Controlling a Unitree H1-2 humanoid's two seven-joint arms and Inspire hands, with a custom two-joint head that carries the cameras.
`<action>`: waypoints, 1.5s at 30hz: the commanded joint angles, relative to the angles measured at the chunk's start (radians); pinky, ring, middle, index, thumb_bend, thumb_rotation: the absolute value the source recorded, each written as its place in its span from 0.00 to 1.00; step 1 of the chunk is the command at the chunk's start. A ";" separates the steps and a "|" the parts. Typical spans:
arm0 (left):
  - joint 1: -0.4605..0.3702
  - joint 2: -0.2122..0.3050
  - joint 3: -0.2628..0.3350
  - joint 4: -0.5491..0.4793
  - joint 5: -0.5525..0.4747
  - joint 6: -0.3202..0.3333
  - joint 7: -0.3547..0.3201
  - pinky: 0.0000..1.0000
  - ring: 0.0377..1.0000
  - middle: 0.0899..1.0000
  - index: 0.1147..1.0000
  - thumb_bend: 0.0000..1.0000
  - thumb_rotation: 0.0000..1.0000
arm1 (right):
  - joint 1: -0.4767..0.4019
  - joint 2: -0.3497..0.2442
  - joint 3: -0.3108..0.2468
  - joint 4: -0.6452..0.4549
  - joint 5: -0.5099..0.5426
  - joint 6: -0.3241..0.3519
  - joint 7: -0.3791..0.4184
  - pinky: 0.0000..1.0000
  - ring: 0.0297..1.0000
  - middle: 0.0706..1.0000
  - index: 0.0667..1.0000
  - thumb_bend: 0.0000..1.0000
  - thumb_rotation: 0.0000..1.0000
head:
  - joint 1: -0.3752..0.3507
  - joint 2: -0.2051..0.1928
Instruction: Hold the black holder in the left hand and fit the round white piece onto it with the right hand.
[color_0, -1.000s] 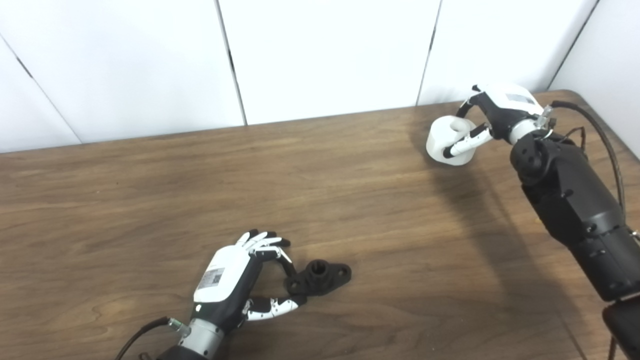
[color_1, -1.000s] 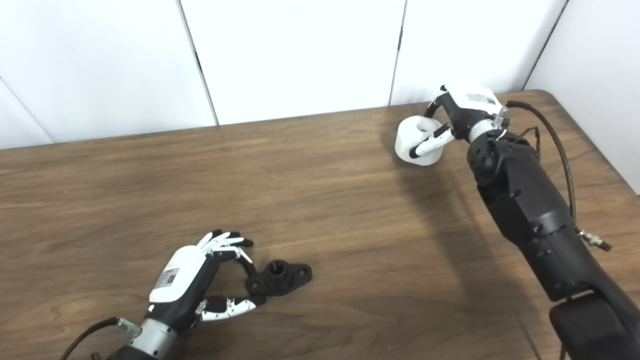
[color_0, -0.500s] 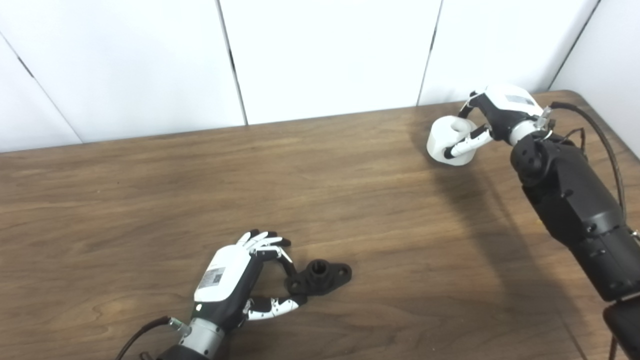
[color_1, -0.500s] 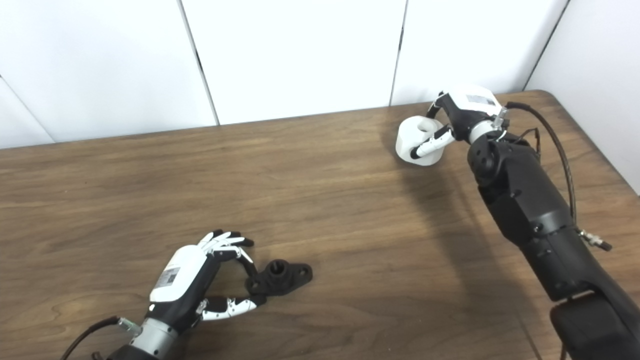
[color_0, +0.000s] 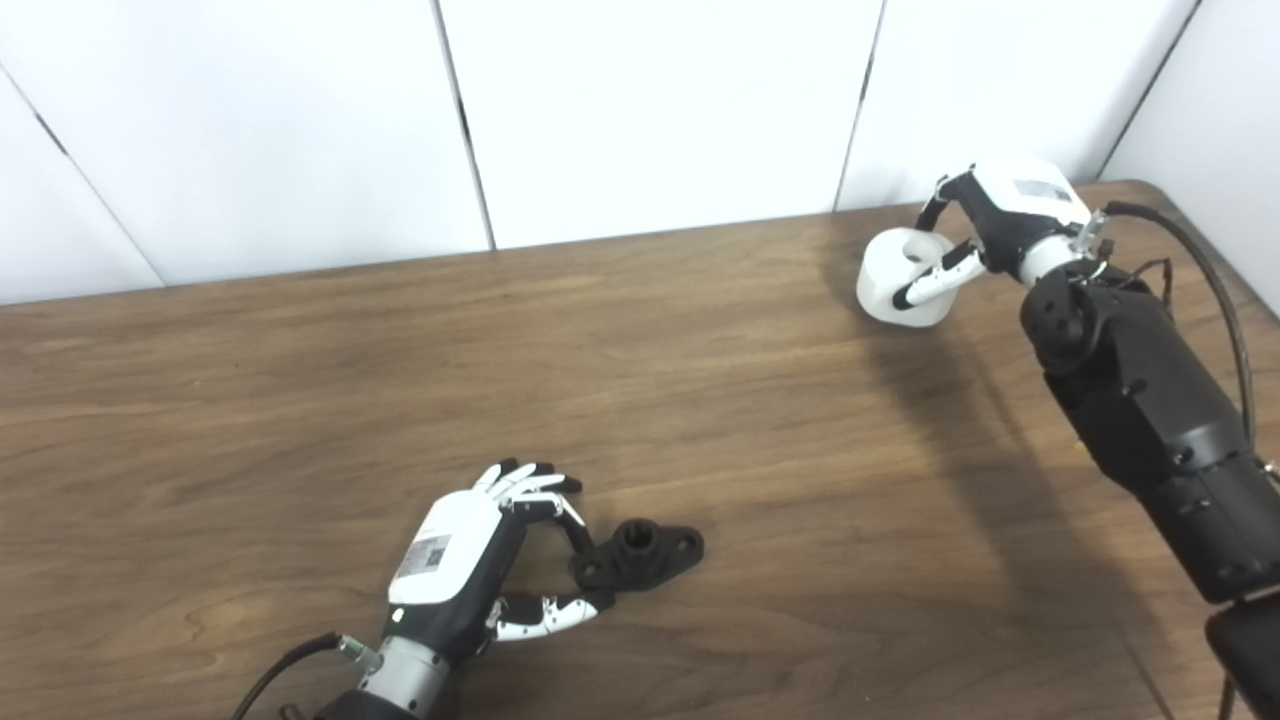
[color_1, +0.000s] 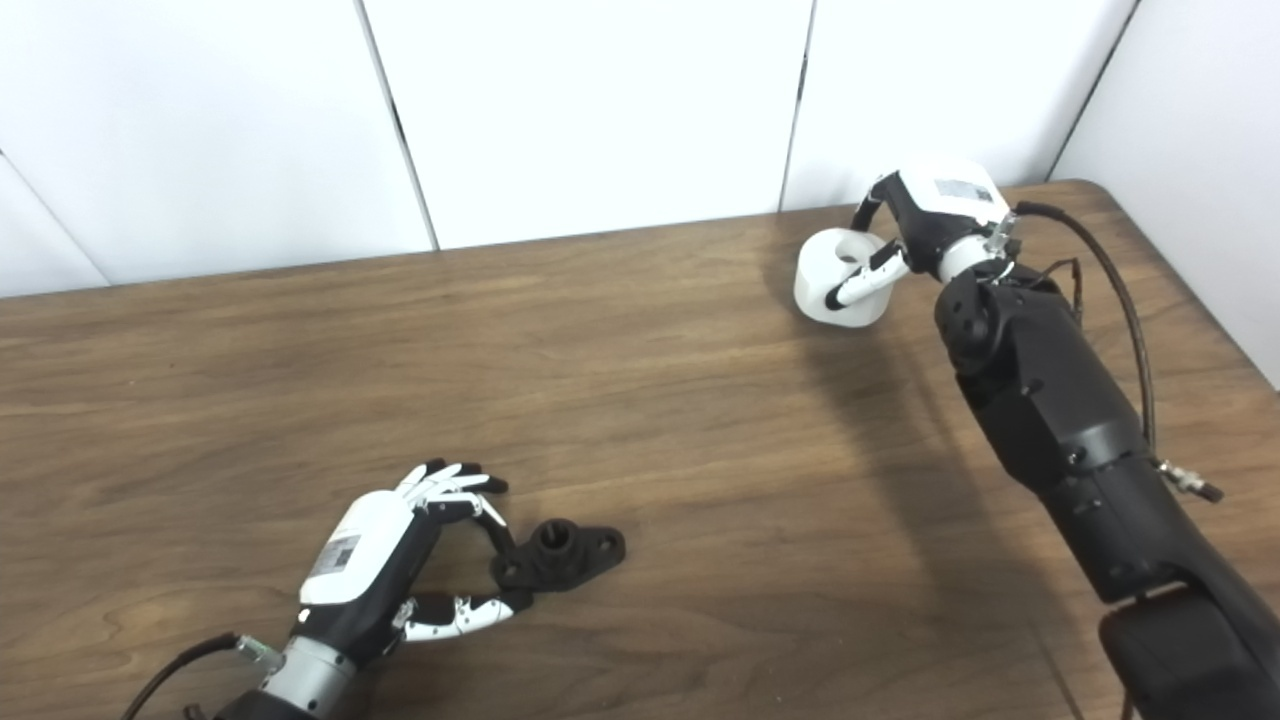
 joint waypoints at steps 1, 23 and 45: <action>0.004 0.015 -0.009 -0.004 0.024 0.013 -0.028 0.98 0.89 0.79 0.42 0.52 0.06 | -0.039 -0.012 -0.027 -0.020 0.003 -0.027 -0.065 0.87 0.91 0.82 0.46 0.53 0.15 | 0.000 0.004; -0.001 0.007 -0.013 0.006 0.030 0.009 -0.018 0.98 0.88 0.79 0.42 0.52 0.06 | -0.021 -0.029 -0.023 -0.092 0.019 -0.001 -0.059 0.89 0.91 0.80 0.45 0.52 0.14 | 0.008 0.004; -0.026 -0.049 -0.052 0.044 0.098 0.033 0.007 0.96 0.88 0.79 0.42 0.52 0.06 | 0.073 -0.001 -0.119 -0.732 0.046 0.083 0.457 1.00 1.00 0.91 0.45 0.52 0.14 | 0.102 0.012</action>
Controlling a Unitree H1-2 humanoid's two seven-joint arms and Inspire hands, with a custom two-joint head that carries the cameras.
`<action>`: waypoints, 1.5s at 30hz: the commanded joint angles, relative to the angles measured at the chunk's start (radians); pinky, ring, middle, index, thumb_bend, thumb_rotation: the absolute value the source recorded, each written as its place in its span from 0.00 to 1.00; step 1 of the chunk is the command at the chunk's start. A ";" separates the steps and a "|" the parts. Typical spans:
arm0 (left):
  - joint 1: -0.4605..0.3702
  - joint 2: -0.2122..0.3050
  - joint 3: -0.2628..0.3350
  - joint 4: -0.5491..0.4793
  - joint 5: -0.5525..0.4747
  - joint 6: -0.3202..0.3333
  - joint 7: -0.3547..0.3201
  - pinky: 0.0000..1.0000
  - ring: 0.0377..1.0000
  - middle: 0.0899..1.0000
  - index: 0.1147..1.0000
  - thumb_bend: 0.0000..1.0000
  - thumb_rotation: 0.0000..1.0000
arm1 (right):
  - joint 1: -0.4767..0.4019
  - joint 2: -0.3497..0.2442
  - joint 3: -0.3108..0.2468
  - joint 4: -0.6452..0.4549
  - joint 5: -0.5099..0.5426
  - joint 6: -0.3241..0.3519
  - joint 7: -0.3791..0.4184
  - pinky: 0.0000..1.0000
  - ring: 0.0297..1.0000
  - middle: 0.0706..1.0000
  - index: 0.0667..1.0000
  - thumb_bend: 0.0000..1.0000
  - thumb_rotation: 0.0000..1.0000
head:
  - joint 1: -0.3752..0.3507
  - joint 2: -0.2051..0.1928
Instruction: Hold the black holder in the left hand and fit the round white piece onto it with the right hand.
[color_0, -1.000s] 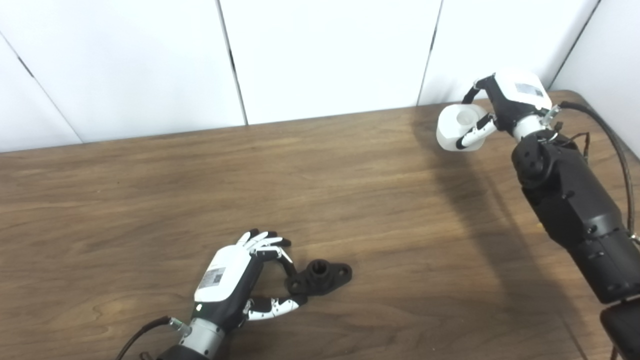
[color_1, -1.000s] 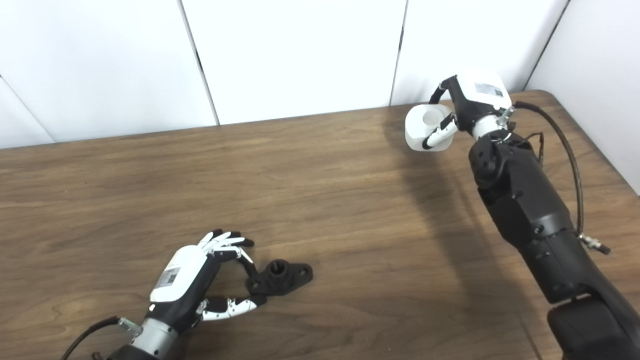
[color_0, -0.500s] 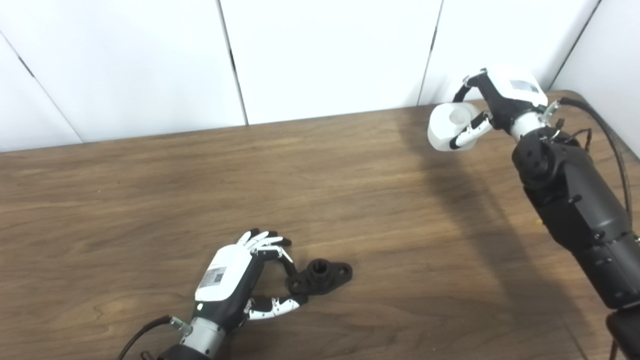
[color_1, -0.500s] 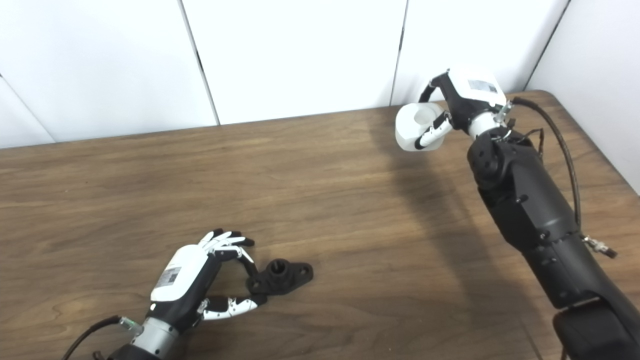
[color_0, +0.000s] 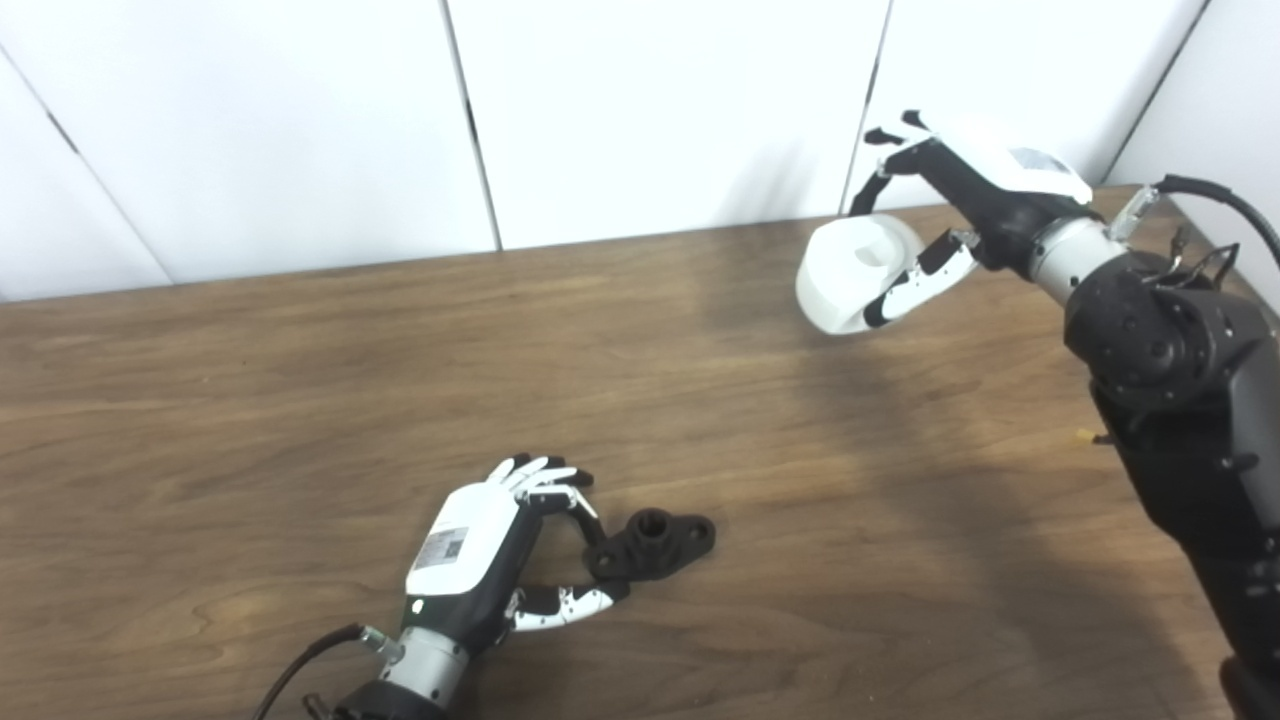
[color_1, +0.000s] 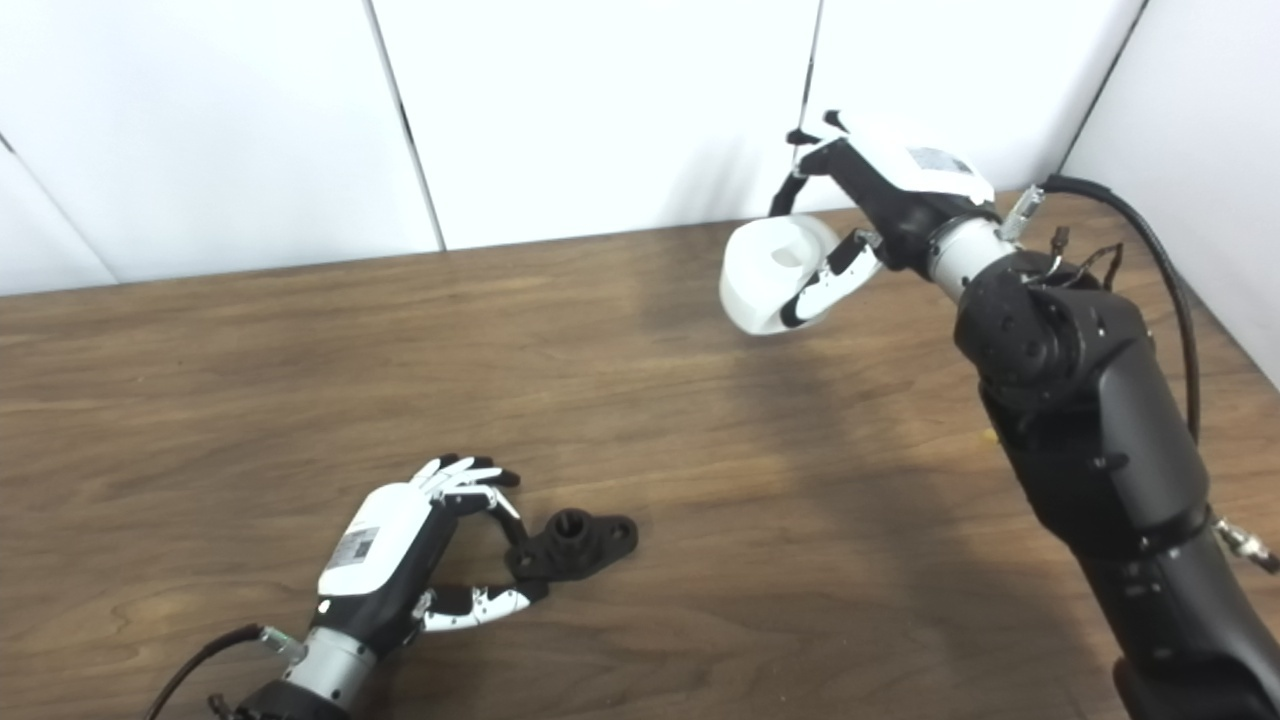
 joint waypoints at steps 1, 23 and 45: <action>-0.010 -0.008 -0.021 0.025 0.033 0.011 -0.013 0.96 0.88 0.79 0.42 0.52 0.06 | -0.027 -0.004 -0.015 -0.068 -0.009 0.002 0.008 1.00 1.00 0.91 0.45 0.52 0.14 | 0.003 0.002; -0.049 -0.058 -0.063 0.043 0.088 0.065 -0.002 0.96 0.88 0.78 0.42 0.52 0.06 | 0.025 0.217 -0.060 -0.201 -0.012 0.004 0.307 1.00 1.00 0.89 0.45 0.52 0.14 | 0.066 0.075; -0.071 -0.061 -0.089 0.026 0.106 0.106 -0.021 0.95 0.87 0.78 0.42 0.52 0.06 | 0.049 0.275 0.041 -0.180 -0.064 0.004 0.334 1.00 1.00 0.88 0.45 0.52 0.14 | 0.070 0.113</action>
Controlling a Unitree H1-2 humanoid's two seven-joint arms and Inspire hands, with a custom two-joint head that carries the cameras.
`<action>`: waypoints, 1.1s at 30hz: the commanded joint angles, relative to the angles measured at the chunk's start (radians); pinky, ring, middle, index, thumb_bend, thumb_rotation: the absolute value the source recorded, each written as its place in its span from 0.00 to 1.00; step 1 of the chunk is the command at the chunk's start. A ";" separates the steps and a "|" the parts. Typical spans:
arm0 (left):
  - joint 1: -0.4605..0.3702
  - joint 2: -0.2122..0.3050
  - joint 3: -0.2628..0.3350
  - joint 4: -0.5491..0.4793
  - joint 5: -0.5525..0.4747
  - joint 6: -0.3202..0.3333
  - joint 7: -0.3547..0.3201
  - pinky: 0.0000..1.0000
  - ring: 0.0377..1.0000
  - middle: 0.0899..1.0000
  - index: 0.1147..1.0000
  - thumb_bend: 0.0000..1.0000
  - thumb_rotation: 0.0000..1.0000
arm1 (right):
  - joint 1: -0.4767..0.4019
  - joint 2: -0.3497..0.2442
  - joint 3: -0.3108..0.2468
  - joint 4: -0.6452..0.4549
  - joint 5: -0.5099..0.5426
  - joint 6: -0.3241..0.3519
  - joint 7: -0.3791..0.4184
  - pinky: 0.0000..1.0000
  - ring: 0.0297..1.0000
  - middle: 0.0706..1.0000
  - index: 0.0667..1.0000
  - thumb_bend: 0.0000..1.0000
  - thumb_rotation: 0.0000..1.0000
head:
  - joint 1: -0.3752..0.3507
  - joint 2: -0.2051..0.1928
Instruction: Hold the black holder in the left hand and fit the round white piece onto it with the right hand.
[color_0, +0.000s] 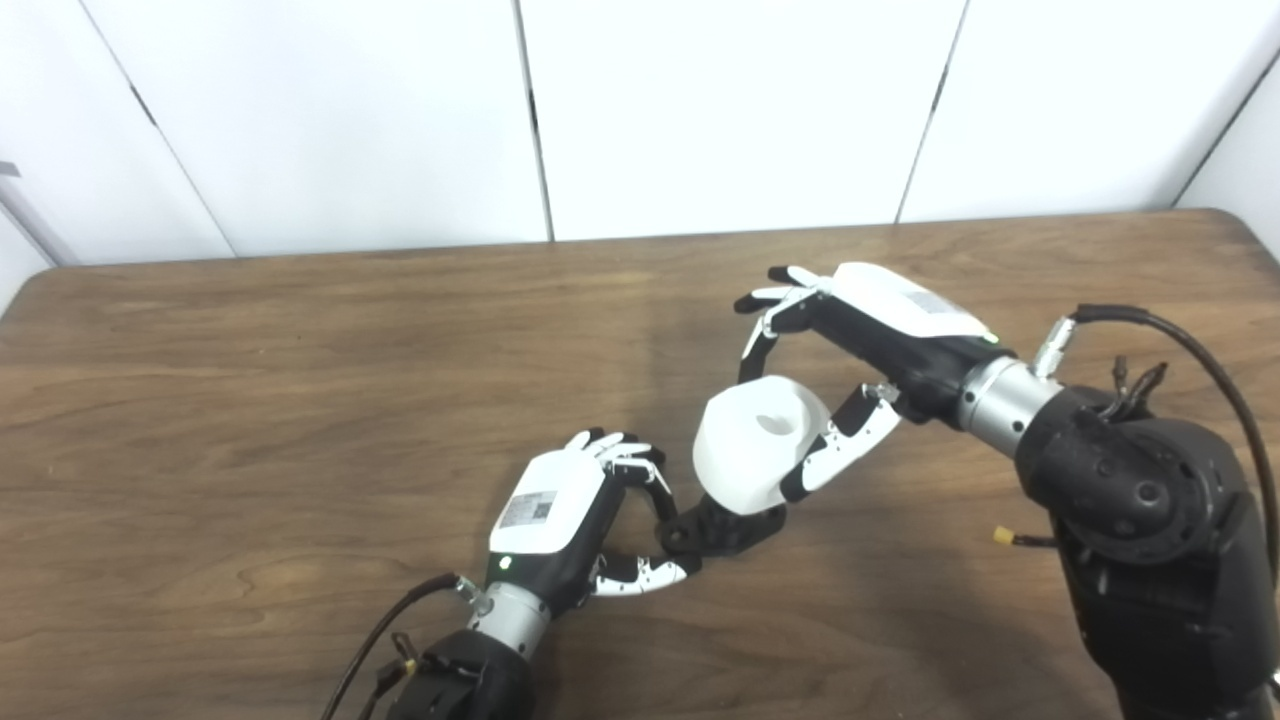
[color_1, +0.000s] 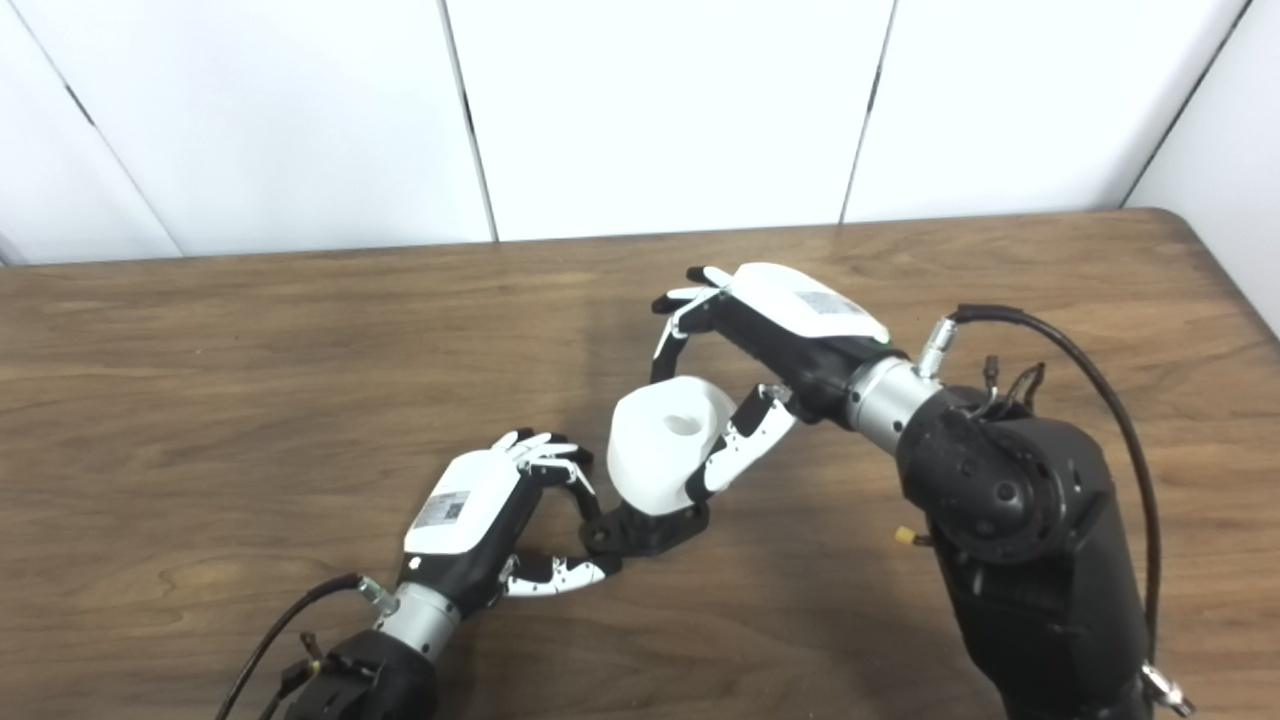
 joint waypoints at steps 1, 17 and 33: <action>-0.010 -0.003 -0.014 0.003 0.026 0.006 -0.020 0.95 0.87 0.78 0.42 0.52 0.06 | -0.018 0.001 0.002 -0.007 -0.010 0.003 -0.015 1.00 1.00 0.88 0.45 0.52 0.14 | 0.000 0.001; -0.010 -0.003 -0.012 -0.009 0.027 0.014 -0.029 0.95 0.87 0.78 0.42 0.52 0.06 | 0.012 -0.006 0.060 0.034 -0.008 -0.014 -0.100 1.00 1.00 0.89 0.45 0.52 0.15 | 0.002 0.020; -0.012 0.002 -0.020 -0.021 0.036 0.023 -0.038 0.95 0.88 0.79 0.42 0.52 0.06 | 0.033 -0.021 0.111 0.065 0.001 -0.046 -0.177 1.00 1.00 0.88 0.45 0.52 0.14 | 0.001 0.028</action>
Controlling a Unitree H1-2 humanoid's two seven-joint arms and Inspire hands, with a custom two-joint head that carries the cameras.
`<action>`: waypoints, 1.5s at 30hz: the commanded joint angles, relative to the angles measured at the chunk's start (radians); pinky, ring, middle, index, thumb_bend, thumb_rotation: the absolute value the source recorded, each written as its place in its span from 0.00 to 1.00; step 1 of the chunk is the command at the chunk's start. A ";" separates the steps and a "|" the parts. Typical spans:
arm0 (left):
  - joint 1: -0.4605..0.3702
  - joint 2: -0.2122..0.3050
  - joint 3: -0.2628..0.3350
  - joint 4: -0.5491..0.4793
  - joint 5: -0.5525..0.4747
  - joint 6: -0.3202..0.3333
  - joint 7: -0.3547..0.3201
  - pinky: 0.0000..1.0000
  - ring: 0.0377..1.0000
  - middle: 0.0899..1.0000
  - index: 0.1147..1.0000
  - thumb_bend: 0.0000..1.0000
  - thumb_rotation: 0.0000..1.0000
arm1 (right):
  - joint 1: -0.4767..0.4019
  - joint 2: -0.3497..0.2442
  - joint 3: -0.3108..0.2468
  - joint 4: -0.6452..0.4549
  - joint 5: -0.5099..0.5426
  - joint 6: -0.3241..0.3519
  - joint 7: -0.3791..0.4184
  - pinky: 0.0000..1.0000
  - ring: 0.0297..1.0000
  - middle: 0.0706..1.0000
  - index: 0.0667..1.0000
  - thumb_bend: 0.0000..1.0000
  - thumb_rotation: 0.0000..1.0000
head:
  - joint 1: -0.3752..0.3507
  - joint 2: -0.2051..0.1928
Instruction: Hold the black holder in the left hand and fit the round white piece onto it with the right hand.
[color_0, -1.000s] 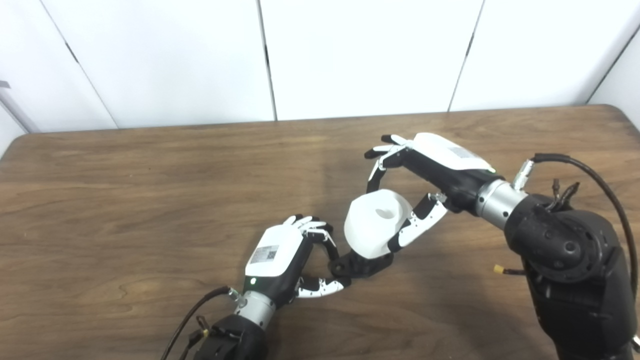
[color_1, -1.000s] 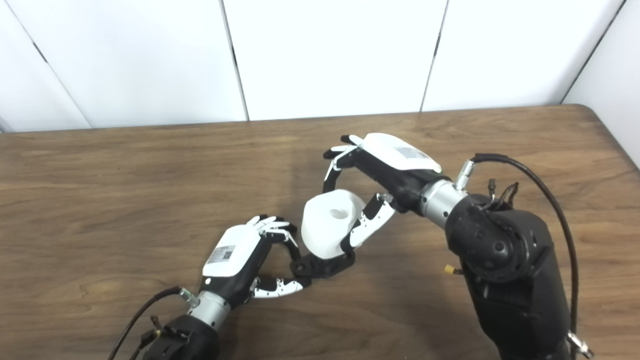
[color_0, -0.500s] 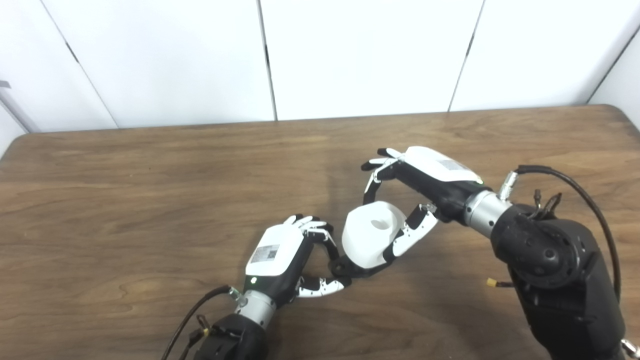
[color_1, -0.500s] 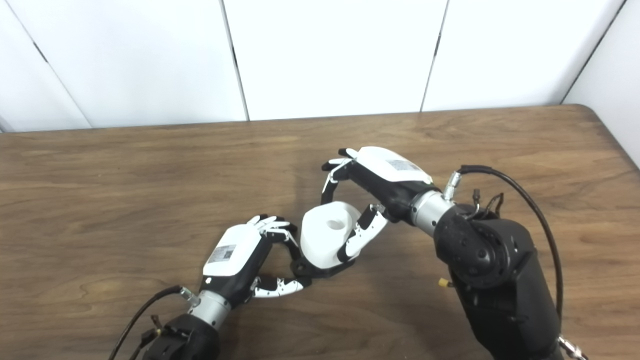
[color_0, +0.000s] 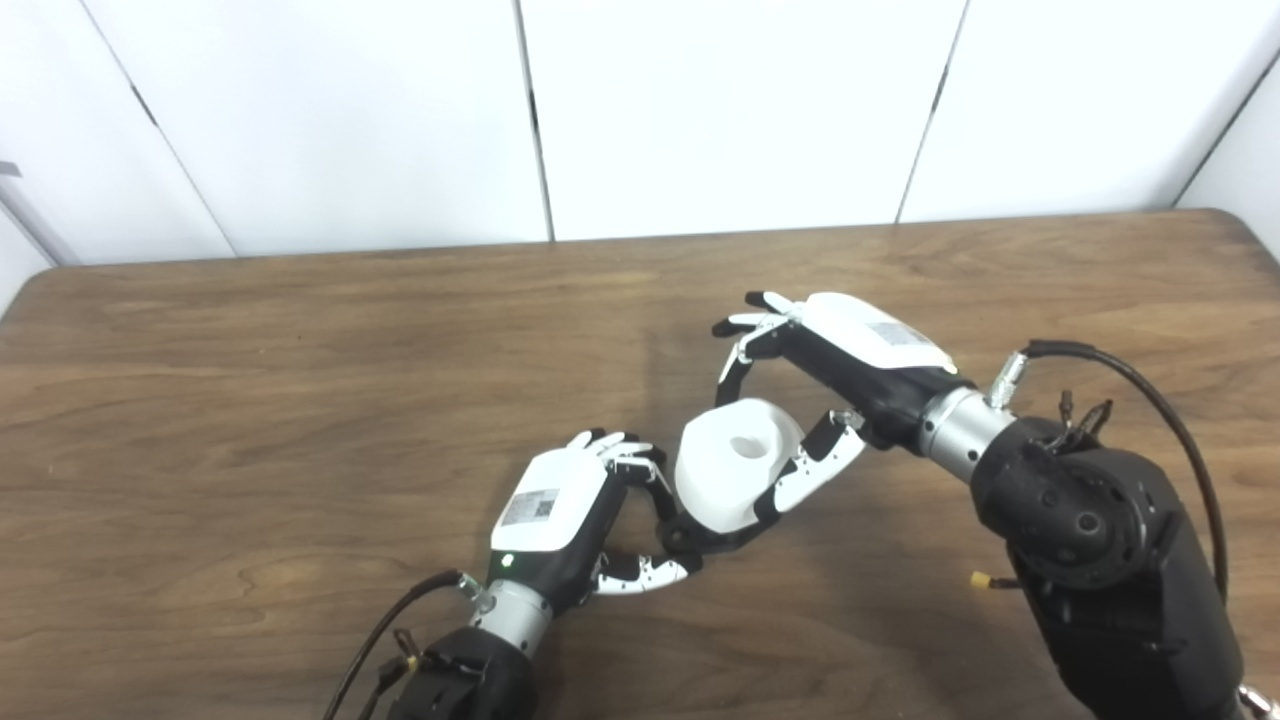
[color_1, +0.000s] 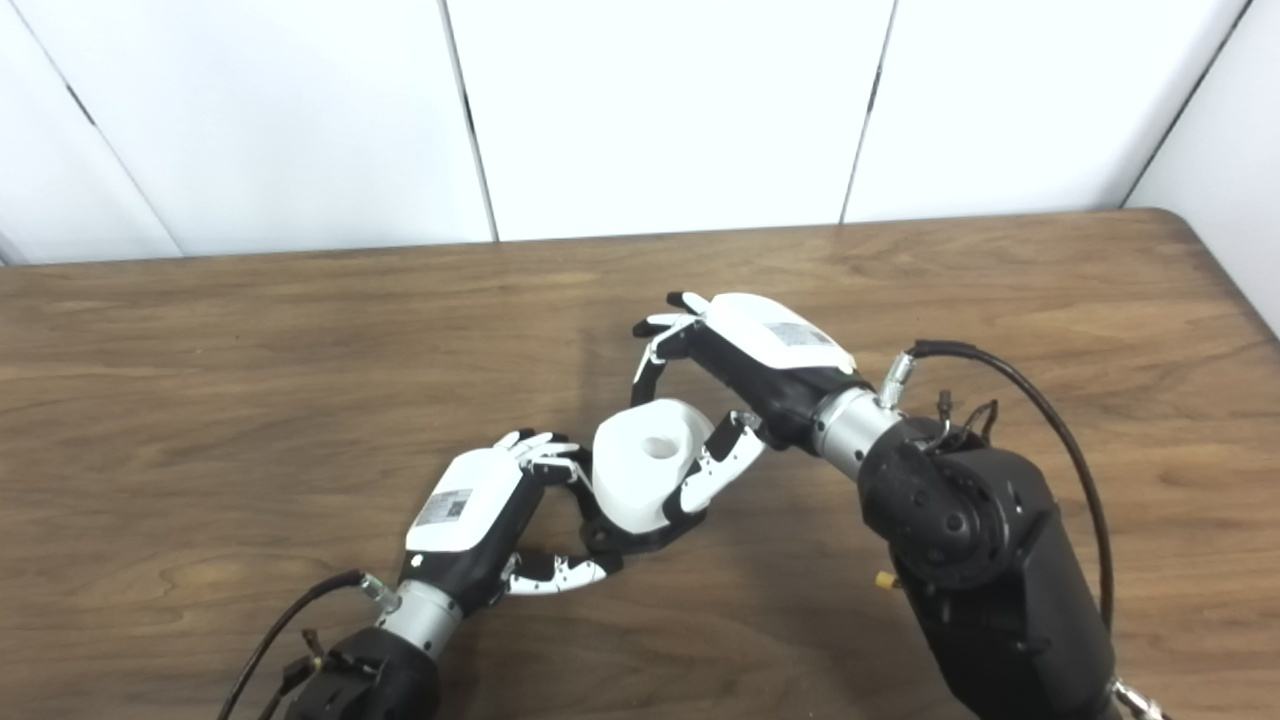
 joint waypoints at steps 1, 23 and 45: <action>-0.009 0.001 -0.013 -0.009 0.027 0.000 -0.021 0.95 0.87 0.78 0.42 0.52 0.06 | -0.017 -0.015 0.010 0.005 -0.005 -0.017 -0.016 1.00 1.00 0.88 0.45 0.52 0.14 | -0.001 0.002; -0.021 0.006 -0.017 -0.012 0.025 0.006 -0.035 0.96 0.88 0.79 0.42 0.52 0.06 | -0.130 -0.090 0.037 -0.047 -0.020 0.029 0.160 1.00 0.98 0.86 0.45 0.52 0.15 | -0.007 0.021; -0.021 -0.001 -0.014 -0.020 0.023 0.012 -0.044 0.95 0.87 0.79 0.42 0.52 0.06 | -0.051 -0.069 0.031 -0.029 -0.041 -0.038 0.050 1.00 0.96 0.85 0.45 0.52 0.14 | -0.006 0.030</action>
